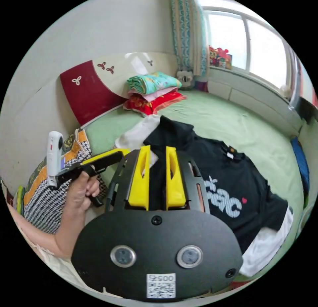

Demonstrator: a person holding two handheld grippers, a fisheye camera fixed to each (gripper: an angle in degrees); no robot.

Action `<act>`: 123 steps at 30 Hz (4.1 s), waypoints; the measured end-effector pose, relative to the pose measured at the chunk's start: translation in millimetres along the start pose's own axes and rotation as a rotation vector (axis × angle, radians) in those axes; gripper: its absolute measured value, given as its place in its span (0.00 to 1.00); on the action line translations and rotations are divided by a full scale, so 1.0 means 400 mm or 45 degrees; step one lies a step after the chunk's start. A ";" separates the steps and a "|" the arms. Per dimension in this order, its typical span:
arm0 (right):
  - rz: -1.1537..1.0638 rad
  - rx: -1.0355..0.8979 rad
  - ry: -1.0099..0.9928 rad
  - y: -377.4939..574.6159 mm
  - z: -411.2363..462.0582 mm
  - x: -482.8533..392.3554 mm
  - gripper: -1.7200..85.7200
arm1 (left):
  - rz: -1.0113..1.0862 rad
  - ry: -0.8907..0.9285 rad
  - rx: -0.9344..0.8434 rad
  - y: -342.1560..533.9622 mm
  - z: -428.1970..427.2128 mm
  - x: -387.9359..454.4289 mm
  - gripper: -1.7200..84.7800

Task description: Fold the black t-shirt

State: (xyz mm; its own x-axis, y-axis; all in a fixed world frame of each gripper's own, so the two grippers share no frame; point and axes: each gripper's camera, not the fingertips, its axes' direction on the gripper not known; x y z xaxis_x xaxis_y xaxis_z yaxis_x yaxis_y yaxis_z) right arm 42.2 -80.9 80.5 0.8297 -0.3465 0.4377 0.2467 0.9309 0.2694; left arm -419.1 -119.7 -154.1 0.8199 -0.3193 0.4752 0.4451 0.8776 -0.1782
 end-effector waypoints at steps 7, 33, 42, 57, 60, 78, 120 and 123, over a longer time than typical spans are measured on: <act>-0.065 -0.318 -0.005 -0.351 0.286 0.033 0.15 | -0.097 -0.157 -0.027 -0.091 0.151 -0.108 0.16; 0.090 -0.477 0.048 -0.612 0.805 0.251 0.00 | 0.011 0.001 0.058 -0.143 0.254 -0.145 0.07; 0.357 -0.203 0.026 -0.395 0.588 0.561 0.02 | 0.398 0.289 0.205 -0.116 0.184 -0.019 0.03; 0.340 -0.442 -0.097 -0.092 0.747 0.792 0.13 | 0.351 0.135 -0.088 -0.158 0.385 0.062 0.01; 0.246 -0.506 -0.135 -0.096 0.833 0.750 0.14 | 0.326 0.110 -0.129 -0.167 0.415 0.073 0.01; 0.097 -0.505 -0.409 0.070 0.794 0.700 0.07 | 0.285 0.082 -0.165 -0.210 0.485 0.128 0.01; 0.277 -0.282 0.075 0.198 0.402 1.055 0.10 | 0.581 -0.062 -0.417 -0.201 0.726 0.563 0.01; 0.408 -0.271 0.224 0.305 0.214 1.169 0.11 | 0.695 0.049 -0.443 -0.168 0.738 0.651 0.01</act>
State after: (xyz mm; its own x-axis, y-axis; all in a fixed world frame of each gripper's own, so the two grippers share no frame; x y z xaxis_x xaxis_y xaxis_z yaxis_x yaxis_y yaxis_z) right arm 417.4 -139.3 391.6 0.9494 -0.0279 0.3127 0.0451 0.9978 -0.0477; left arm -341.8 -156.0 235.9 0.9707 0.1214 0.2072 0.0463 0.7521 -0.6575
